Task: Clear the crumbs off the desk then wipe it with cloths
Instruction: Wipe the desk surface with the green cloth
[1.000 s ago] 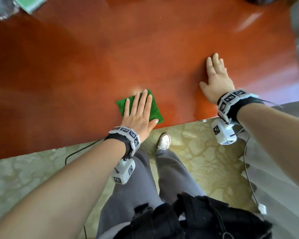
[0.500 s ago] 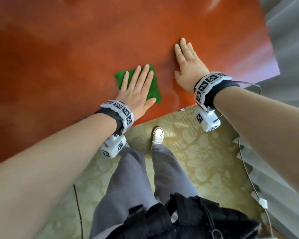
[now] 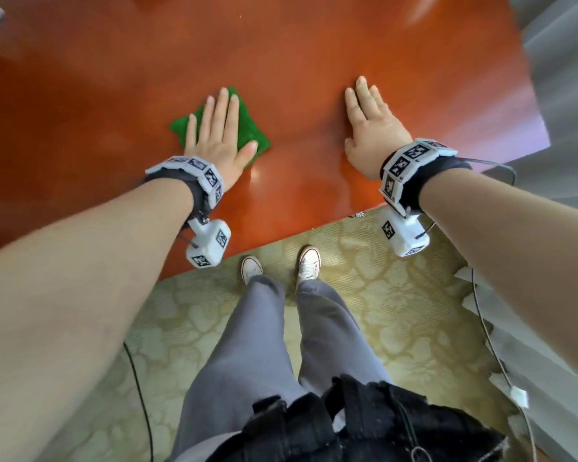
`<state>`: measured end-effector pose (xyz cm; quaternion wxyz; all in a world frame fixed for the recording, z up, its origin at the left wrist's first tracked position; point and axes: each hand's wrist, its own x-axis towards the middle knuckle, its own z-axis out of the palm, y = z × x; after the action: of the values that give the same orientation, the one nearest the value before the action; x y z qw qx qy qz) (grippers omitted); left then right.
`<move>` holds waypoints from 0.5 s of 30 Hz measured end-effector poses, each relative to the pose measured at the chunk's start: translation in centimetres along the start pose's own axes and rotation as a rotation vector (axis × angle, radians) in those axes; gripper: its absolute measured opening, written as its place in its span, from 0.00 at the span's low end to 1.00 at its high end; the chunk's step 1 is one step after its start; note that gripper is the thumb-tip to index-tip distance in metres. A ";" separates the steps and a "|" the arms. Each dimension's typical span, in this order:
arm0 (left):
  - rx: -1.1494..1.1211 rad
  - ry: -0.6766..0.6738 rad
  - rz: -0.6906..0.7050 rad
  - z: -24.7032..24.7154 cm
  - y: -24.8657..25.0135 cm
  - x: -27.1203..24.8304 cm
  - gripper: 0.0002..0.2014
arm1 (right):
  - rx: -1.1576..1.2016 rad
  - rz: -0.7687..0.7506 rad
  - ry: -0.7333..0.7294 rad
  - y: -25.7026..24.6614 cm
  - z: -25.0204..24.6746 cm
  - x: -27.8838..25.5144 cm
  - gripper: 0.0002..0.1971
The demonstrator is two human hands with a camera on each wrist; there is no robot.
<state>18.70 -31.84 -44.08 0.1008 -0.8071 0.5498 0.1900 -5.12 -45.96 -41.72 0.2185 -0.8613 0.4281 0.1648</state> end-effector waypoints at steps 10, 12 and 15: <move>-0.010 -0.052 0.029 3.3 3.0 -6.8 0.40 | -0.038 0.020 0.150 -4.0 -0.6 3.2 0.38; 0.004 -0.038 0.057 2.8 2.1 -5.5 0.40 | -0.030 0.009 0.145 -4.9 -1.7 5.0 0.39; 0.001 -0.029 0.073 0.8 -0.8 -1.1 0.39 | -0.043 0.061 0.119 -5.2 -3.5 7.9 0.43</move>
<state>18.91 -30.33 -44.38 0.1022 -0.7835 0.5776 0.2051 4.02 -50.20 -41.28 0.1690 -0.8605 0.4630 0.1288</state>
